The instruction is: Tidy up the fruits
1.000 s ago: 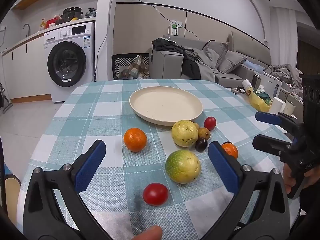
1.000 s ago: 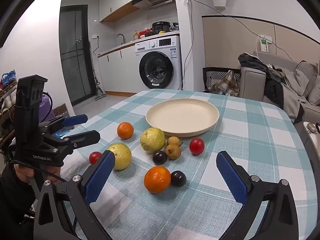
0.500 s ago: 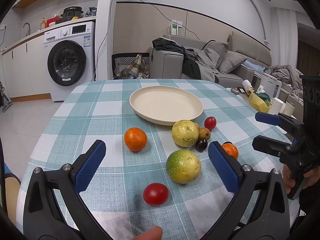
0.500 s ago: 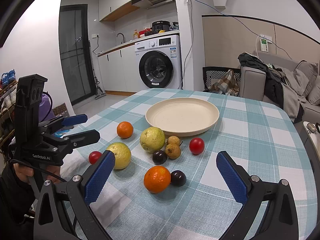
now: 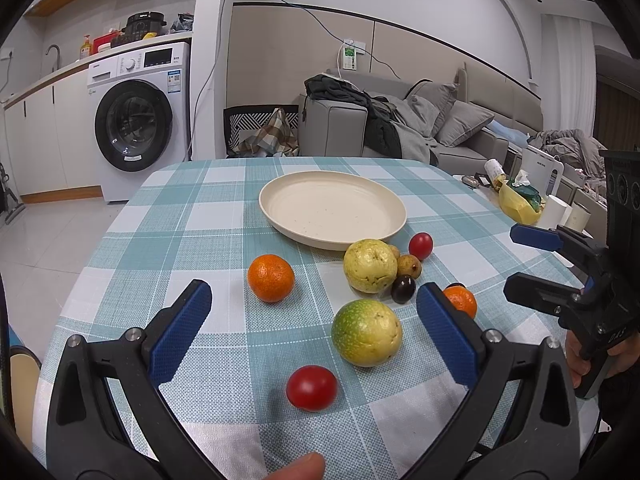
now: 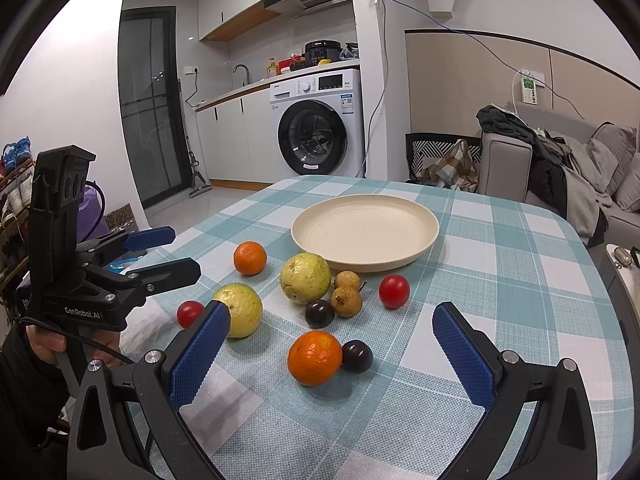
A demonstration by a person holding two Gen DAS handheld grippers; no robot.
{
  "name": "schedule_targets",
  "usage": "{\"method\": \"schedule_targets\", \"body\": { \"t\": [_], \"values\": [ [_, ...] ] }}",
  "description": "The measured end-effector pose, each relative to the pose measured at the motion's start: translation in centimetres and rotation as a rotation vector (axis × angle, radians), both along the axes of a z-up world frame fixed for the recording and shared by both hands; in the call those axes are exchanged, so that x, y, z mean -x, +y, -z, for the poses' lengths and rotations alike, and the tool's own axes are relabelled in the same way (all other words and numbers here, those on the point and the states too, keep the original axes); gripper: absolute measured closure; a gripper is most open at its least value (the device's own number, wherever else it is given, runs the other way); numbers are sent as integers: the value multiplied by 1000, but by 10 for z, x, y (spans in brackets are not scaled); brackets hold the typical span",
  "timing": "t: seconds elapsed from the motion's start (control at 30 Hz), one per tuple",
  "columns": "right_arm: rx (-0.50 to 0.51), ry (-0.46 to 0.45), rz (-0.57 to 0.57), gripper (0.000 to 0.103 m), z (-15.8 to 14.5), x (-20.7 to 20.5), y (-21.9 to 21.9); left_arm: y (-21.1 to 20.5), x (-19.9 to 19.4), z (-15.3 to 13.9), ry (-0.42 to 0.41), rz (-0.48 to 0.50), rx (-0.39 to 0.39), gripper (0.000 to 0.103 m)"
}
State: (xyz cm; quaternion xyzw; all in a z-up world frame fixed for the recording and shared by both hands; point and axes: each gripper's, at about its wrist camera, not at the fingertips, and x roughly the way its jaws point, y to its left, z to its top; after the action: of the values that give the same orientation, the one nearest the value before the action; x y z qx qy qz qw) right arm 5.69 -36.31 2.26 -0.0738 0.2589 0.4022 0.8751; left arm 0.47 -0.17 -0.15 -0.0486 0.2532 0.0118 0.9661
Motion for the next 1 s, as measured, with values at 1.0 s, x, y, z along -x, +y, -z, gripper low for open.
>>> {"method": "schedule_targets", "body": {
  "t": [1.0],
  "values": [
    [3, -1, -14, 0, 2, 1, 1, 0, -2, 4, 3, 1, 2, 1]
  ]
}}
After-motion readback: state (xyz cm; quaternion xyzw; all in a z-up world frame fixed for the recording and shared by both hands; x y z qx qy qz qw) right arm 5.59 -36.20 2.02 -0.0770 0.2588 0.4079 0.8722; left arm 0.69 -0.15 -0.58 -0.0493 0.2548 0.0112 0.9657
